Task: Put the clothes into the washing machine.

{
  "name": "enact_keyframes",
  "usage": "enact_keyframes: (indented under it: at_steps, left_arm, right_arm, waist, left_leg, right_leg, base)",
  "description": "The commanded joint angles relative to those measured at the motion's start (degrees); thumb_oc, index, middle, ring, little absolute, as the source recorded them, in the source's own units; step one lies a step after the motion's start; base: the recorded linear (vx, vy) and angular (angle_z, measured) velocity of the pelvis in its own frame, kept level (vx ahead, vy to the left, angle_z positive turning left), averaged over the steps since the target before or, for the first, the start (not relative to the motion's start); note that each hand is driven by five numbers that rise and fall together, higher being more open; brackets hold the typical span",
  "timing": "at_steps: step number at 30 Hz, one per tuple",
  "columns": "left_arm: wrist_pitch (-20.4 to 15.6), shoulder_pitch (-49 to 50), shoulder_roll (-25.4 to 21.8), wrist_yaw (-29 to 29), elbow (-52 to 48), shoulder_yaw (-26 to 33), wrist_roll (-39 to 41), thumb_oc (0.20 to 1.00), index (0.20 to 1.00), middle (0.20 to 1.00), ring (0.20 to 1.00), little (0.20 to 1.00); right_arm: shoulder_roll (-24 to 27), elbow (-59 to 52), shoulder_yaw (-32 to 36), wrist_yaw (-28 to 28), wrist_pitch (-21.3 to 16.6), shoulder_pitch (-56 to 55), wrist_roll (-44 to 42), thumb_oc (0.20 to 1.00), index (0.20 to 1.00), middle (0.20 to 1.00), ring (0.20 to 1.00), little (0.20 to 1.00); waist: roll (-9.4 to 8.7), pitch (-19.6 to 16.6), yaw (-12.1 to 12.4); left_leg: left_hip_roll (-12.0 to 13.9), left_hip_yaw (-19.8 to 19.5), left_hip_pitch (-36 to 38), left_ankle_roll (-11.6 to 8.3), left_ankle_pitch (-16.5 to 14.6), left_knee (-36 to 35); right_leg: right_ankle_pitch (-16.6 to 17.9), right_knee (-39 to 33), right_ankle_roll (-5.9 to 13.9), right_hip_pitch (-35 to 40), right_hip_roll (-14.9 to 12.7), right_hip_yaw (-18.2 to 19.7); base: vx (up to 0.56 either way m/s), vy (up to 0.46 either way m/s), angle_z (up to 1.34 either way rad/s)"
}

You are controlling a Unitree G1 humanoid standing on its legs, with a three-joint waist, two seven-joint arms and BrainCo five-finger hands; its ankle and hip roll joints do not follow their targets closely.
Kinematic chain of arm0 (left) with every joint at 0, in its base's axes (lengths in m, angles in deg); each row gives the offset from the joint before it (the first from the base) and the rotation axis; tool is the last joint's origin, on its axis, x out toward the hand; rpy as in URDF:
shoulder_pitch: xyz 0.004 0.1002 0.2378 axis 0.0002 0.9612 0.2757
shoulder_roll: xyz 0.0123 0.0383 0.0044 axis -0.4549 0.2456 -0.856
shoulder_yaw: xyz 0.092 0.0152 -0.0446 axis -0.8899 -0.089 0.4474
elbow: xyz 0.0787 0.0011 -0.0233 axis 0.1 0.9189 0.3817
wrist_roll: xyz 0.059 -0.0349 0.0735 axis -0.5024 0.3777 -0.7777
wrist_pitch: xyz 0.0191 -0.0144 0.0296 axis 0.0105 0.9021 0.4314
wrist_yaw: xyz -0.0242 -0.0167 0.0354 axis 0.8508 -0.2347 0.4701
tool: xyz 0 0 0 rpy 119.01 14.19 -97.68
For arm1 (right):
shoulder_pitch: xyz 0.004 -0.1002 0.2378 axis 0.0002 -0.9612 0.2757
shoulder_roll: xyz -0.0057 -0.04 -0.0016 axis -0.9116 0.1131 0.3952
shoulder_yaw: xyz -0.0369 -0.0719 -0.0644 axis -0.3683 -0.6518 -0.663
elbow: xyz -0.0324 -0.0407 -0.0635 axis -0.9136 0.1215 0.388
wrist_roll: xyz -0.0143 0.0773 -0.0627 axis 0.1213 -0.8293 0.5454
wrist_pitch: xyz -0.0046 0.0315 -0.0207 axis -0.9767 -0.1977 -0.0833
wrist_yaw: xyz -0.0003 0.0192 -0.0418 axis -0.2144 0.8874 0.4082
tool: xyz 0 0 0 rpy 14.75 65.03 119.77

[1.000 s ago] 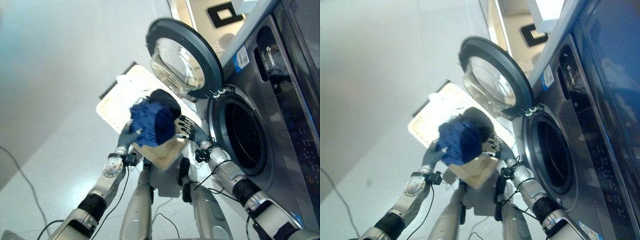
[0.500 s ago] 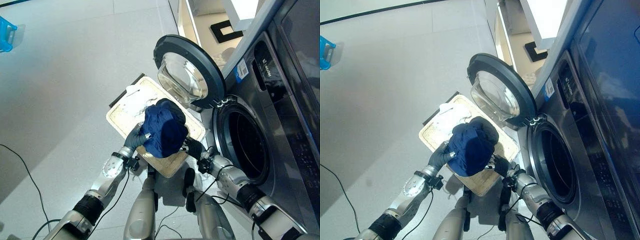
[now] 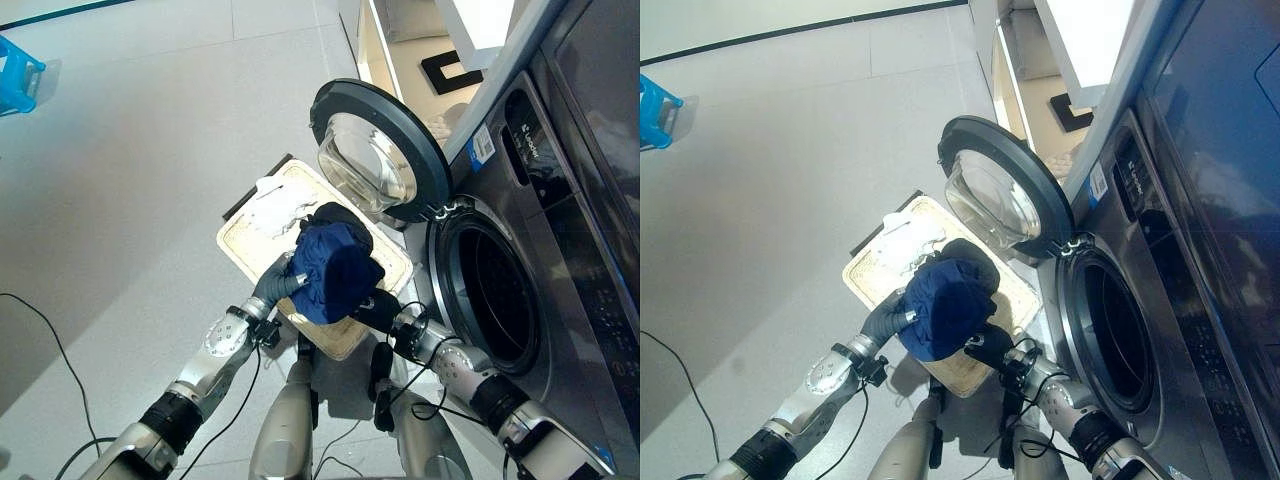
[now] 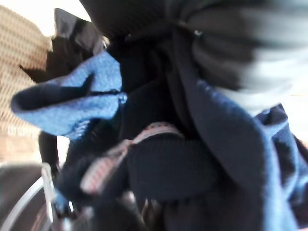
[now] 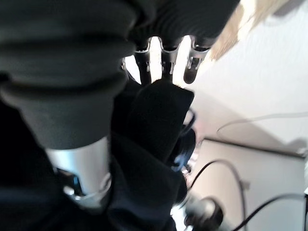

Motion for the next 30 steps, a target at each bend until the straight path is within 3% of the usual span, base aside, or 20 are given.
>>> enact_keyframes:
  at_steps: [1, 6, 11, 15, 19, 30]
  left_arm:
    - [-3.6, 0.7, 2.0, -14.5, 0.4, 3.8, -4.3, 0.200, 0.200, 0.200, 0.200, 0.200]
    - [-6.1, 2.2, 3.1, -20.6, 1.1, 8.1, -6.0, 0.200, 0.200, 0.200, 0.200, 0.200]
    - [-8.3, 2.0, 2.4, -29.8, 1.1, 10.8, -15.9, 0.200, 0.200, 0.200, 0.200, 0.200]
    - [-8.6, 1.5, 1.9, -31.3, 0.9, 11.2, -18.3, 0.200, 0.200, 0.200, 0.200, 0.200]
    - [-8.7, 0.6, 1.8, -28.7, 0.9, 10.7, -19.8, 0.200, 0.200, 0.200, 0.200, 0.200]
    - [-11.6, 0.6, 0.5, -7.8, -4.0, 6.0, -14.9, 0.200, 0.200, 0.200, 0.200, 0.200]
  right_arm:
    - [-4.3, -6.3, 0.5, 3.2, -1.9, -1.6, -2.3, 1.000, 1.000, 1.000, 1.000, 1.000]
    - [-4.2, -6.3, 1.7, -0.3, -2.9, -1.9, 1.2, 1.000, 1.000, 1.000, 1.000, 1.000]
    - [-3.2, -4.3, 3.0, -11.2, -9.5, -1.2, 9.2, 1.000, 1.000, 1.000, 1.000, 1.000]
    - [-2.8, -3.7, 3.3, -13.0, -9.5, -1.1, 9.6, 1.000, 1.000, 1.000, 1.000, 1.000]
    - [-2.8, -3.3, 3.8, -16.3, -12.2, -0.5, 10.6, 1.000, 1.000, 1.000, 1.000, 1.000]
    - [-2.7, -6.0, 4.9, -18.2, -11.8, -1.9, 10.1, 1.000, 1.000, 1.000, 1.000, 1.000]
  waist:
    - [-4.84, -2.7, -0.4]
    - [-5.31, -2.6, -0.1]
    - [-5.51, -2.7, 0.0]
    - [-5.43, -2.7, 0.0]
    - [-5.28, -2.6, -0.2]
    - [-4.43, -2.5, -1.1]
  left_leg:
    - [-6.1, 3.1, 3.1, 1.78, -6.4, 0.5]
    - [-5.9, 3.4, 2.9, 1.62, -6.4, 0.4]
    - [-5.6, 3.6, 3.1, 1.41, -6.3, 0.4]
    - [-5.5, 3.5, 3.3, 1.35, -6.4, 0.4]
    - [-5.5, 3.5, 3.5, 1.33, -6.5, 0.5]
    - [-5.7, 3.8, 4.0, 1.62, -6.7, 0.4]
  right_leg:
    - [7.4, -13.1, 4.94, 4.1, -0.8, 0.5]
    - [7.5, -13.2, 4.85, 4.0, -0.8, 0.1]
    - [7.3, -13.0, 4.58, 4.2, -0.8, -0.1]
    - [7.1, -12.8, 4.47, 4.3, -0.7, -0.1]
    - [7.0, -12.6, 4.53, 4.5, -0.8, -0.1]
    - [7.0, -12.5, 4.74, 4.4, -0.8, 0.5]
  base:
    - [-0.04, -0.021, -0.04]
    - [0.00, 0.000, 0.00]
    - [0.00, 0.000, 0.00]
    - [0.00, 0.000, 0.00]
    - [0.00, 0.000, 0.00]
    - [0.01, 0.023, -0.01]
